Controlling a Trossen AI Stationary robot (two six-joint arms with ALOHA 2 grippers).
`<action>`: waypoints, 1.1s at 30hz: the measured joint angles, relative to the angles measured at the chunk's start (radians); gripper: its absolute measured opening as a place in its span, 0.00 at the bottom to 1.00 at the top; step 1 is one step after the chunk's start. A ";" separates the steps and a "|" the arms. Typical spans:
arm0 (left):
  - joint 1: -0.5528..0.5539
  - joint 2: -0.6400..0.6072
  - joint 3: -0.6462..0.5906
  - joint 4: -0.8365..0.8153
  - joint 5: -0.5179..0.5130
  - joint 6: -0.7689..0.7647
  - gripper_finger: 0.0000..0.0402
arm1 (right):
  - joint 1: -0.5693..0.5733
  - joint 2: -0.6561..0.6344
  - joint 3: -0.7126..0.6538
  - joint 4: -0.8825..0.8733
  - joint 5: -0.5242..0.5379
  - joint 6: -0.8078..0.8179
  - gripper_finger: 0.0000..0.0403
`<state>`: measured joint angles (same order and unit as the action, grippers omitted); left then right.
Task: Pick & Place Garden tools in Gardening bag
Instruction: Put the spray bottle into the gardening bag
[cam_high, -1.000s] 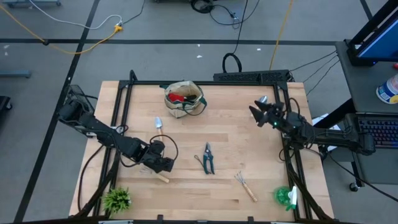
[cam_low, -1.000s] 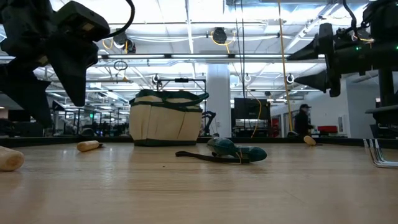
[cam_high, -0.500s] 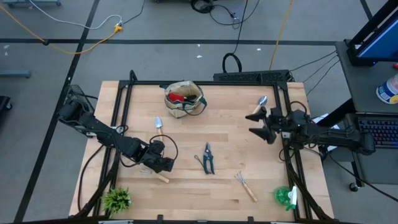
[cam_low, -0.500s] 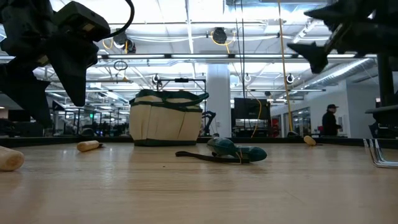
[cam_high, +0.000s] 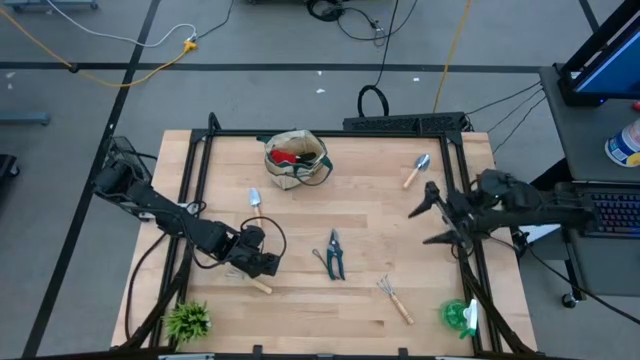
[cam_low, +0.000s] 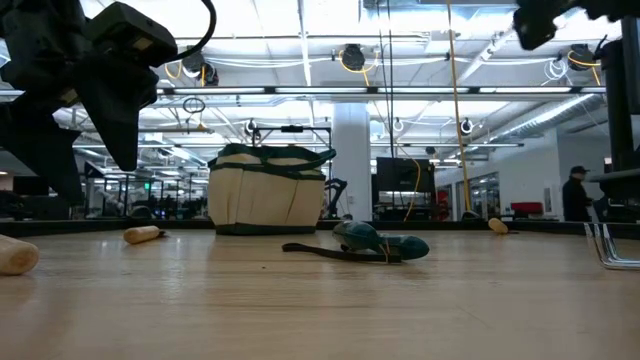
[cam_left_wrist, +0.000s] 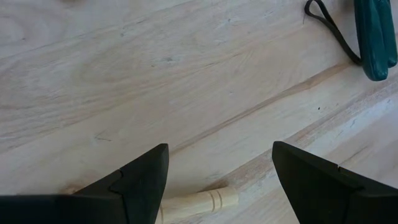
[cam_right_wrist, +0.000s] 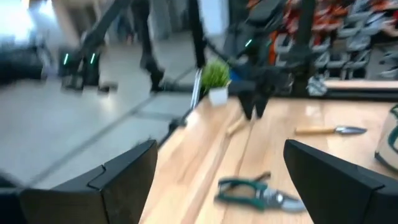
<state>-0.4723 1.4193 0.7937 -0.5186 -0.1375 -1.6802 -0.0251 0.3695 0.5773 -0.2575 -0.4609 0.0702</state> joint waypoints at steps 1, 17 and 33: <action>0.000 0.000 0.000 0.000 0.000 0.000 0.73 | 0.019 0.000 0.024 -0.053 0.016 -0.022 0.84; 0.001 0.000 0.000 0.000 -0.002 0.000 0.73 | 0.282 0.002 0.164 -0.380 0.119 -0.107 0.84; 0.001 0.000 0.000 -0.003 -0.003 0.001 0.73 | 0.576 0.164 0.164 -0.443 0.175 -0.215 0.84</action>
<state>-0.4717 1.4193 0.7937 -0.5213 -0.1406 -1.6794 0.5505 0.5334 0.7414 -0.7003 -0.2855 -0.1445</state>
